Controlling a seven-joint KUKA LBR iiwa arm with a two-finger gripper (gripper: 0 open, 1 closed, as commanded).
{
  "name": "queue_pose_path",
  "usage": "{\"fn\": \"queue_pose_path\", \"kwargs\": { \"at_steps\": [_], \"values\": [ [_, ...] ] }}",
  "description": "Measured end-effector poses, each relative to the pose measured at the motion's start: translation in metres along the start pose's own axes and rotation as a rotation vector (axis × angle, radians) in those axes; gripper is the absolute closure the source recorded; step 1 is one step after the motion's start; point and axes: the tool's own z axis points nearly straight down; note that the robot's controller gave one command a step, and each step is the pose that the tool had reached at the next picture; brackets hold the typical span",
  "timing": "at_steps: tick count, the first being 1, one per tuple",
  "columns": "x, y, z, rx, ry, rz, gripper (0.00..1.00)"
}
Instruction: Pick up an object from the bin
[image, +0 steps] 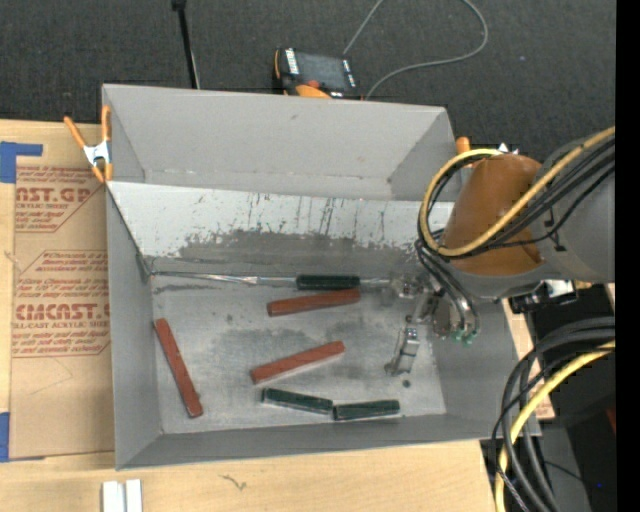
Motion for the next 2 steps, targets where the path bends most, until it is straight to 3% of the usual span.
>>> {"fn": "queue_pose_path", "kwargs": {
  "at_steps": [1,2],
  "values": [
    [0.0298,0.0727,0.0671,0.001,0.005,0.005,0.0],
    [0.0269,0.0685,0.0632,0.003,-0.002,0.011,1.0]
  ]
}}
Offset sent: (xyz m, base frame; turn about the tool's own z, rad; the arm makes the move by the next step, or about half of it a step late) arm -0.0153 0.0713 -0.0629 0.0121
